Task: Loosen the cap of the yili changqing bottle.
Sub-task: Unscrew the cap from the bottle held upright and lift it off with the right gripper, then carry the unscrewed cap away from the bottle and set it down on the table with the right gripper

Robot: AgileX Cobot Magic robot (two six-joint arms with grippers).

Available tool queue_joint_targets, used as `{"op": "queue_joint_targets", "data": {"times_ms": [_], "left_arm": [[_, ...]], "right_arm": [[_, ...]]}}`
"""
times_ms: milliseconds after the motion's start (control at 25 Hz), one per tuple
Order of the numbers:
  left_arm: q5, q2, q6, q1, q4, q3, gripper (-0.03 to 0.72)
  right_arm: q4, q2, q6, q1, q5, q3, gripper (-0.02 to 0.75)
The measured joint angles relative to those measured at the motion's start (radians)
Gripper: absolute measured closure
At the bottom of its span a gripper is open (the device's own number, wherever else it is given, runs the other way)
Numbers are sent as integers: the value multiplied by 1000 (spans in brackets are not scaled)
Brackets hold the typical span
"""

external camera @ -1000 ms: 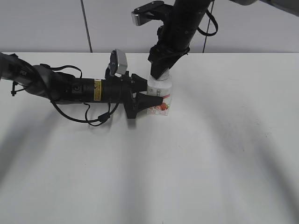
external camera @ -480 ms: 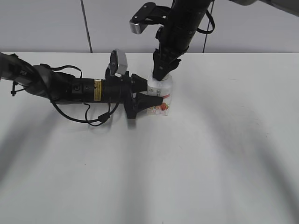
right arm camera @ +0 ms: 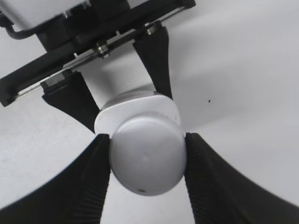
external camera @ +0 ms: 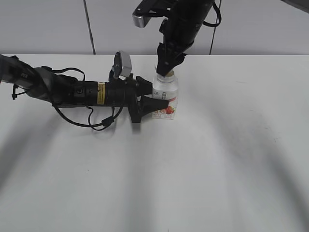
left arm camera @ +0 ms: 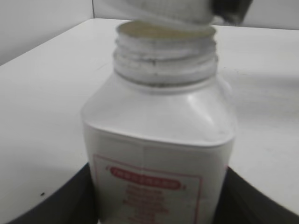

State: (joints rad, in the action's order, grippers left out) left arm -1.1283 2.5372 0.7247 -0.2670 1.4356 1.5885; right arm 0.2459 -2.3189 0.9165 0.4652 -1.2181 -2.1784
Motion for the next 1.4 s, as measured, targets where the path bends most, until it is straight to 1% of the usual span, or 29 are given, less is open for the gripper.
{"op": "queue_joint_targets", "data": {"times_ms": [240, 360, 520, 640, 720, 840, 1080, 1160, 1400], "left_arm": [[0, 0, 0, 0, 0, 0, 288], [0, 0, 0, 0, 0, 0, 288], [0, 0, 0, 0, 0, 0, 288], [1, 0, 0, 0, 0, 0, 288], [1, 0, 0, 0, 0, 0, 288], [1, 0, 0, 0, 0, 0, 288], [-1, 0, 0, 0, -1, 0, 288], [-5, 0, 0, 0, -5, 0, 288], [-5, 0, 0, -3, -11, 0, 288]], "right_arm": [[4, 0, 1, 0, 0, -37, 351], [5, 3, -43, 0, 0, -37, 351], [-32, 31, -200, 0, 0, -37, 351], [-105, 51, -344, -5, 0, -39, 351], [-129, 58, -430, -21, 0, -39, 351], [-128, 59, -524, -58, 0, -39, 351], [-95, 60, -673, -186, 0, -32, 351], [-96, 61, -713, -228, 1, -9, 351], [-117, 61, -783, -309, 1, 84, 351]]}}
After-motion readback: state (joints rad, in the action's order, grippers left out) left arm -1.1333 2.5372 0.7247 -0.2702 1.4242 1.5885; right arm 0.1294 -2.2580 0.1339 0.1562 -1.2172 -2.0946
